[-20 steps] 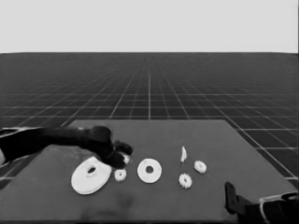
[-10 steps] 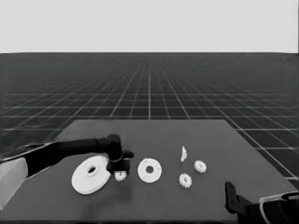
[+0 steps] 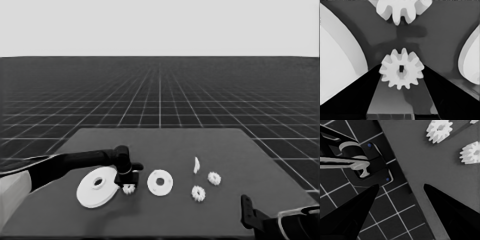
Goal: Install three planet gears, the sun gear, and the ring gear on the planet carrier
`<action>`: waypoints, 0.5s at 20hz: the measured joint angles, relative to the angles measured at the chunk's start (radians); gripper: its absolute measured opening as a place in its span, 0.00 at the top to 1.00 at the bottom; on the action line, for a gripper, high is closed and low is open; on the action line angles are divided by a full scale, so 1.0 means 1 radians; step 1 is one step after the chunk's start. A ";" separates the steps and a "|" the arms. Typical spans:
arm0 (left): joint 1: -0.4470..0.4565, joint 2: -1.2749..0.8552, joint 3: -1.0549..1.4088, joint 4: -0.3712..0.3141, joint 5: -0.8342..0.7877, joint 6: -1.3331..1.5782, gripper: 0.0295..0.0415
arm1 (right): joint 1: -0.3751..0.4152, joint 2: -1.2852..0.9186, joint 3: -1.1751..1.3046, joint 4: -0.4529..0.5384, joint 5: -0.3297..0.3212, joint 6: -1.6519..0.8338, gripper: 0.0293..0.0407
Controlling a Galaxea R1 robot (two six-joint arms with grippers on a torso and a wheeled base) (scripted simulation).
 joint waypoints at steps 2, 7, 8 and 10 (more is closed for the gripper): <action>0.000 0.000 0.000 0.000 0.000 0.000 0.86 | 0.000 0.000 0.000 0.000 0.000 0.000 0.19; -0.068 -0.025 0.077 -0.071 0.042 -0.040 0.86 | 0.000 0.000 0.000 0.000 0.000 0.000 0.19; -0.128 -0.035 0.111 -0.121 0.061 -0.059 0.86 | 0.000 0.000 0.000 0.000 0.000 0.000 0.19; -0.185 -0.040 0.131 -0.172 0.074 -0.071 0.86 | 0.000 0.000 0.000 0.000 0.000 0.000 0.19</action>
